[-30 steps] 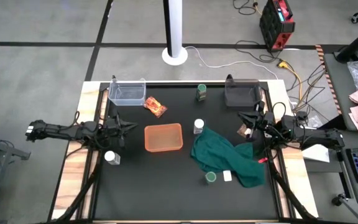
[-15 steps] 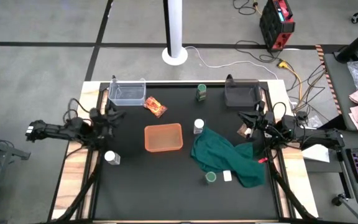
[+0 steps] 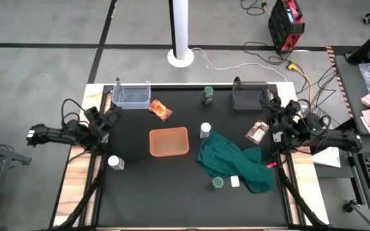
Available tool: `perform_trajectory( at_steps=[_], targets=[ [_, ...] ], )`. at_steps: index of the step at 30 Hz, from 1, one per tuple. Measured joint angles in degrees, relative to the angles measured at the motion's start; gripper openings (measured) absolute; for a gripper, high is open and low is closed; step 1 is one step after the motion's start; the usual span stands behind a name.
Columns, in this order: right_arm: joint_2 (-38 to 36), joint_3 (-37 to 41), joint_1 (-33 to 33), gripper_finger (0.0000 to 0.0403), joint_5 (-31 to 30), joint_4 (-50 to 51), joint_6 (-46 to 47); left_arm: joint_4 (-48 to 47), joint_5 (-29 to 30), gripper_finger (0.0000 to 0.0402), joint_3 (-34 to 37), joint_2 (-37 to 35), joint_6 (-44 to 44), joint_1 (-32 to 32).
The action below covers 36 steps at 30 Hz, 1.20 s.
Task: Sort spices by type
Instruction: Put the left orange seasoning pack into the orange bin
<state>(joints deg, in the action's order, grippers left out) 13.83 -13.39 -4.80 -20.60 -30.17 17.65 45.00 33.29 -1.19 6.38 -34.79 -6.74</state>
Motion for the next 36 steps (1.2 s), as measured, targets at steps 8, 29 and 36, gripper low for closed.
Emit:
perform_trajectory(
  at_steps=[8,29,36],
  targets=[
    [16.82,-19.93,-0.76,0.0013,-6.08,20.39,1.16,-18.46,2.16,0.0001,-13.39,8.38,-6.93,-0.11],
    [38.39,-56.45,-6.60,0.0013,-6.44,57.54,1.01,-114.32,-17.91,0.0001,-70.09,44.63,-15.32,-0.17],
    [41.17,-59.43,-6.60,0.0013,-6.05,57.45,-1.78,-113.13,-18.94,0.0001,-76.11,51.35,1.79,0.56]
  ],
)
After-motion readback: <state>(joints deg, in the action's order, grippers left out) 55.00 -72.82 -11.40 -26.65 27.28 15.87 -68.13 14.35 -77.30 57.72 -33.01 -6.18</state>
